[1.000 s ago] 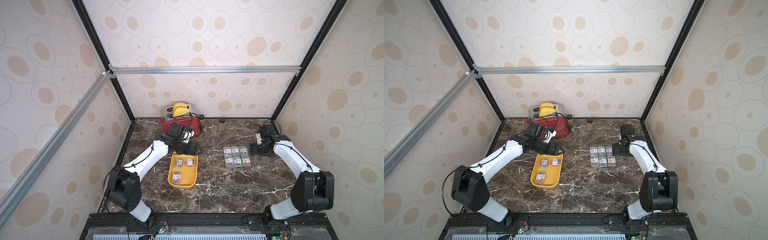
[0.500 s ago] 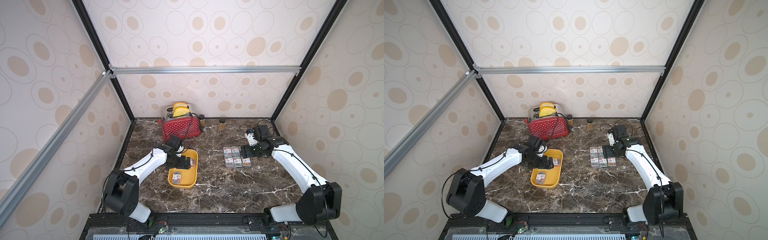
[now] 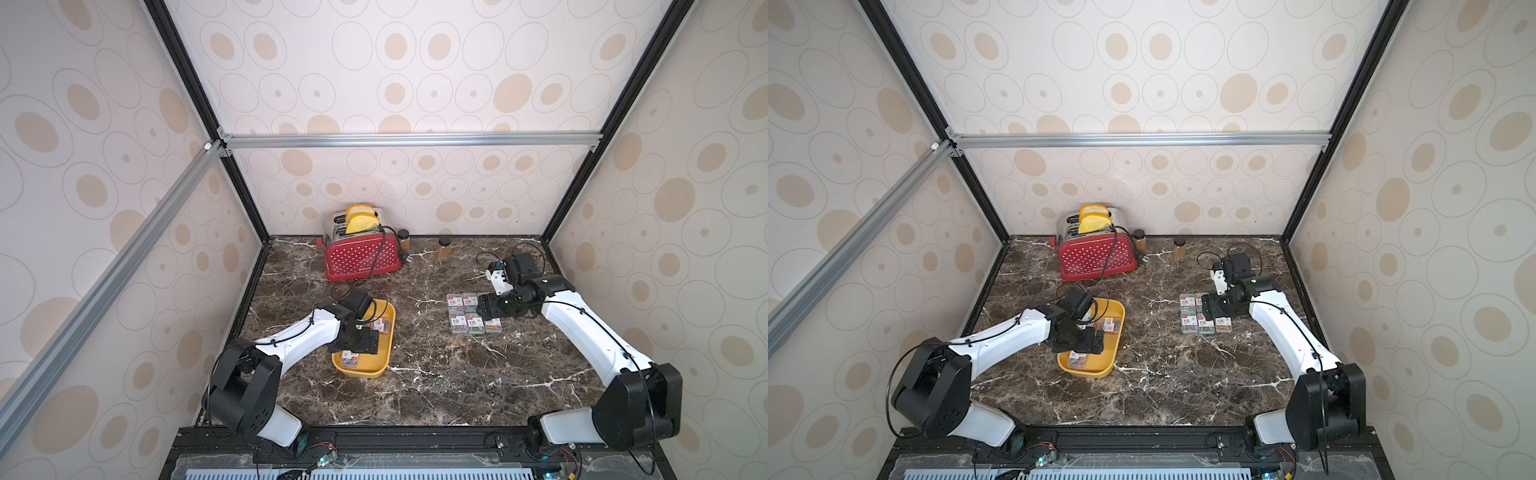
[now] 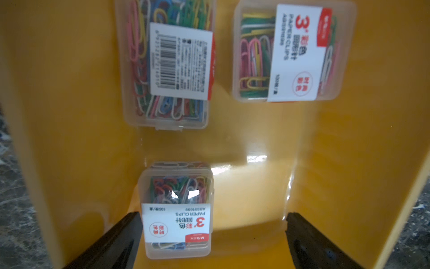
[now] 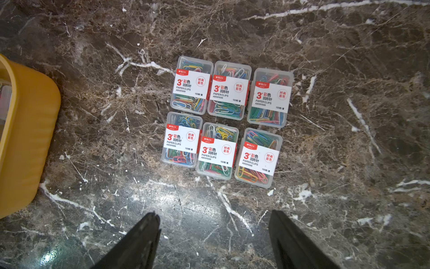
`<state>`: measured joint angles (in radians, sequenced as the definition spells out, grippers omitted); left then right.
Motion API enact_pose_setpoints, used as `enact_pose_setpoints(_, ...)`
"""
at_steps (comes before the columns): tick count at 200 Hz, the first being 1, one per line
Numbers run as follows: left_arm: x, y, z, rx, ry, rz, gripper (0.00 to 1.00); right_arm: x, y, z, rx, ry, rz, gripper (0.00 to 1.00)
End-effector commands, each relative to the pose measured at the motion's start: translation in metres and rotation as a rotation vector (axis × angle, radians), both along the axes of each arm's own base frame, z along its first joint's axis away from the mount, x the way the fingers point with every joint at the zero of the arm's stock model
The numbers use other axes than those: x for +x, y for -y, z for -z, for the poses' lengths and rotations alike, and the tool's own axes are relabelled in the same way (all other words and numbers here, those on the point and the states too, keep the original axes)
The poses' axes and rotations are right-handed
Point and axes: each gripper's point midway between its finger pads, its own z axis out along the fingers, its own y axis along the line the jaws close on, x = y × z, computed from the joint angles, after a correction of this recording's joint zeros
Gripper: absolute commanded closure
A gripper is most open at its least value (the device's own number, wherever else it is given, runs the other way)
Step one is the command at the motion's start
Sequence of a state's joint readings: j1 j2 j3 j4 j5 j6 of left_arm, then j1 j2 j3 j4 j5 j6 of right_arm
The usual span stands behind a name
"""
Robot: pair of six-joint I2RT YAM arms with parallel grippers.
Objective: Take the paper clips out of the storage box
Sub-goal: Pick up the boxed paper clips from the storage box.
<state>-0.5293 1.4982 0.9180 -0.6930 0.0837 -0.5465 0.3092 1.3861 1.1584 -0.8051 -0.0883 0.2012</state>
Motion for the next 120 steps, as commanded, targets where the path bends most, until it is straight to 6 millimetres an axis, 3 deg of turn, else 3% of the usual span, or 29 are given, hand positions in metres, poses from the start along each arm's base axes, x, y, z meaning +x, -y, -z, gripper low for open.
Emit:
enact_pose_setpoints(1,0.004,-0.008,0.002,0.045,0.044,-0.057,0.01,-0.011,-0.001,-0.002,0.006,-0.007,-0.021,0.21)
enact_pose_setpoints(36,0.001,-0.014,0.014,0.076,0.037,-0.085,0.01,-0.014,0.000,0.000,0.008,-0.008,-0.022,0.21)
enact_pose_setpoints(90,0.014,0.005,0.020,0.041,0.079,-0.070,0.01,-0.017,0.000,0.002,0.009,-0.014,-0.029,0.21)
enact_pose_setpoints(120,0.011,0.011,0.025,0.028,0.066,-0.066,0.08,-0.017,0.000,0.002,0.008,-0.013,-0.029,0.23)
